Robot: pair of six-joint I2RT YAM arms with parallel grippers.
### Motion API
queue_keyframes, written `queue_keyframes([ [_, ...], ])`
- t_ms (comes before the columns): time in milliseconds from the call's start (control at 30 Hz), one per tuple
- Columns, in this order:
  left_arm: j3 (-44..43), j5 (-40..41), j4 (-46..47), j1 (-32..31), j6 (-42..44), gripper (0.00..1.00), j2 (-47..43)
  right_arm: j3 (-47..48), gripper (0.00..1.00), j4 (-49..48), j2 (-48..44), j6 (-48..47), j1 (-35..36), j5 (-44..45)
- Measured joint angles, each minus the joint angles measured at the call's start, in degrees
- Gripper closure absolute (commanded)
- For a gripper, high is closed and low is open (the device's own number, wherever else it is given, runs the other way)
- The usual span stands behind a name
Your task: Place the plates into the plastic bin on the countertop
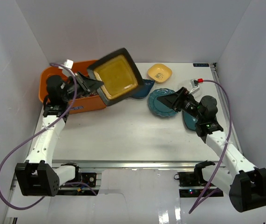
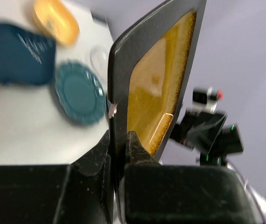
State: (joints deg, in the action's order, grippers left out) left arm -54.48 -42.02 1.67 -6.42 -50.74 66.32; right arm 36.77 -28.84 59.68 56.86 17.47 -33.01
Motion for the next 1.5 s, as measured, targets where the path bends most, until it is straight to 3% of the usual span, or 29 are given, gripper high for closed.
queue_keyframes([
  [200,-7.9,6.2,-0.9,15.7,-1.8,1.0,0.9,-5.7,0.13,6.1,-5.9,-5.0,-3.2,8.0],
  [333,-8.5,14.8,-4.8,21.6,-0.6,1.0,3.7,-8.4,0.13,9.7,-6.0,-7.9,-3.2,11.1],
  [533,-8.5,23.0,-10.2,24.7,1.5,1.0,12.0,-10.4,0.13,12.5,-5.8,-12.0,-3.2,17.4],
  [867,-11.0,24.2,-12.6,24.7,4.7,0.99,24.7,-18.2,0.13,9.1,0.7,-10.6,-3.2,24.3],
  [900,-11.2,24.2,-13.0,24.7,5.2,0.94,25.3,-18.9,0.13,8.3,1.6,-10.0,-3.2,24.9],
  [933,-11.3,24.4,-13.3,24.7,5.7,0.81,26.0,-19.7,0.13,7.2,2.6,-9.1,-3.2,25.4],
  [1033,-12.3,24.9,-14.6,24.7,7.2,0.63,28.6,-20.8,0.13,3.9,6.1,-6.6,-3.2,26.9],
  [1067,-12.7,24.9,-14.7,24.7,7.3,0.47,29.3,-20.8,0.13,2.7,7.5,-5.7,-3.2,27.3],
  [1133,-13.6,25.1,-15.0,24.7,8.0,0.34,30.5,-20.9,0.15,0.2,9.7,-4.0,-3.2,28.2],
  [1167,-13.9,25.3,-15.0,24.7,8.1,0.19,30.8,-21.0,0.16,-1.2,10.6,-3.0,-3.2,28.6],
  [1233,-14.5,25.6,-15.0,24.7,8.6,0.06,31.0,-21.4,0.19,-4.3,12.5,-1.1,-3.1,29.9],
  [1267,-14.6,25.8,-15.0,24.7,8.6,0.02,31.0,-21.5,0.21,-5.4,13.5,-0.1,-3.1,30.7],
  [1500,-15.0,26.0,-15.0,24.7,8.5,0.02,28.9,-21.4,0.3,-14.0,22.8,6.4,-2.3,36.1],
])
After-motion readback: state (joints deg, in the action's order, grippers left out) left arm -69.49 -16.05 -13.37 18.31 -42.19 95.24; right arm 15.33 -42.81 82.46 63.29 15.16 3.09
